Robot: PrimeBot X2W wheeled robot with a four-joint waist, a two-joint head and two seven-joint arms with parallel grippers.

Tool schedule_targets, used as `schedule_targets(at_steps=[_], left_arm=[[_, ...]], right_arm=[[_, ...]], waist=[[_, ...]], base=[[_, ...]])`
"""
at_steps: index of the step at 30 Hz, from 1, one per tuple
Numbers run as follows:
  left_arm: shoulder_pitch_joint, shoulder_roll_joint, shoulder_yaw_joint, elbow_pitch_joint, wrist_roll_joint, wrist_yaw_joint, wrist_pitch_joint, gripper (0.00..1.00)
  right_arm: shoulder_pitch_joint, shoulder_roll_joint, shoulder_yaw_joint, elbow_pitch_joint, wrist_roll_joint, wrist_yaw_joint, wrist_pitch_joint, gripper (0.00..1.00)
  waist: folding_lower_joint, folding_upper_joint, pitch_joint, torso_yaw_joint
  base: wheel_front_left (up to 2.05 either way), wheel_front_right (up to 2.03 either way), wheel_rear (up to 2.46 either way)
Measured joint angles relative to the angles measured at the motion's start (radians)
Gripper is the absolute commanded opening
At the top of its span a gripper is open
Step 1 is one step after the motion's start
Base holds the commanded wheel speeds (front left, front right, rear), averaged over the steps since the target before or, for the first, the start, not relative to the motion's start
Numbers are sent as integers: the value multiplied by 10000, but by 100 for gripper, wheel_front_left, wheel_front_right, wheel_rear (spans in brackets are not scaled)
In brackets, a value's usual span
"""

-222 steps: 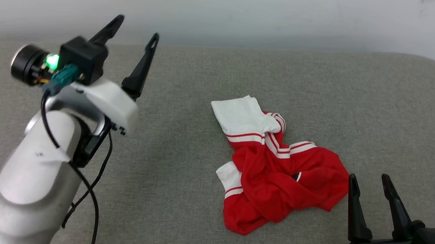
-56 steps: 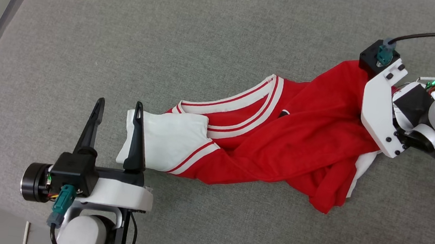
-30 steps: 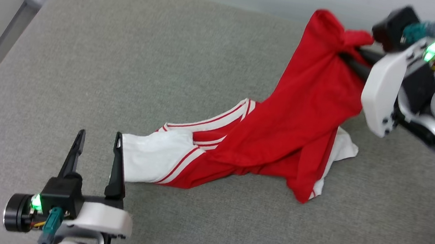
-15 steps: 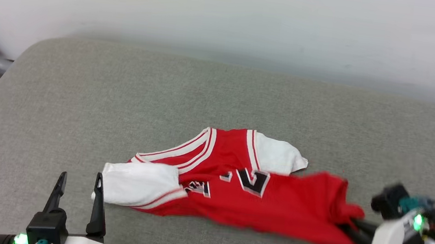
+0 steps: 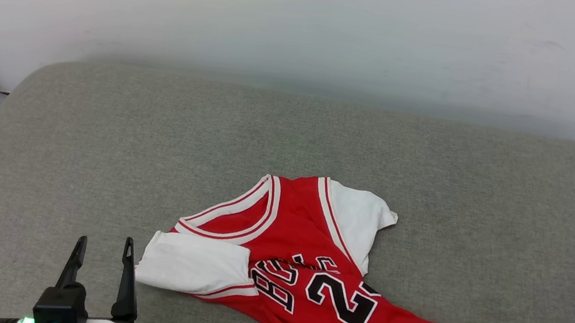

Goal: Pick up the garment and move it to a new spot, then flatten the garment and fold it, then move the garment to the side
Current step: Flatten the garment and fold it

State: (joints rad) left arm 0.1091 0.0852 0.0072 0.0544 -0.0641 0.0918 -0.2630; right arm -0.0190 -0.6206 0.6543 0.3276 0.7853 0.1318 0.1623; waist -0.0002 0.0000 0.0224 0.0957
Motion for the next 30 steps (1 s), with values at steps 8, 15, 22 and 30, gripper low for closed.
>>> schedule_targets(at_steps=[8,15,22,30], left_arm=[[59,2,31,31,79,-56,0,100],[-187,-2,-59,-59,165,-128,0,100],[-750,-77,-337,-125,174,-221,0,100],[-1407,-226,-658,-203,136,-224,0,100]], right_arm=[[-16,529,-2792,-1766,-897,-6,-405,100],[-1494,654,-4349,-3685,-2286,-6,617,100],[-4128,384,-3160,-3651,-2299,-6,2765,100],[-6856,-464,-543,-2119,-1315,-4,6236,100]], waist=[[0,0,-69,-29],[2,0,215,179],[3,0,879,615],[4,0,1858,1272]], base=[[0,0,0],[0,0,0],[0,0,0],[0,0,0]])
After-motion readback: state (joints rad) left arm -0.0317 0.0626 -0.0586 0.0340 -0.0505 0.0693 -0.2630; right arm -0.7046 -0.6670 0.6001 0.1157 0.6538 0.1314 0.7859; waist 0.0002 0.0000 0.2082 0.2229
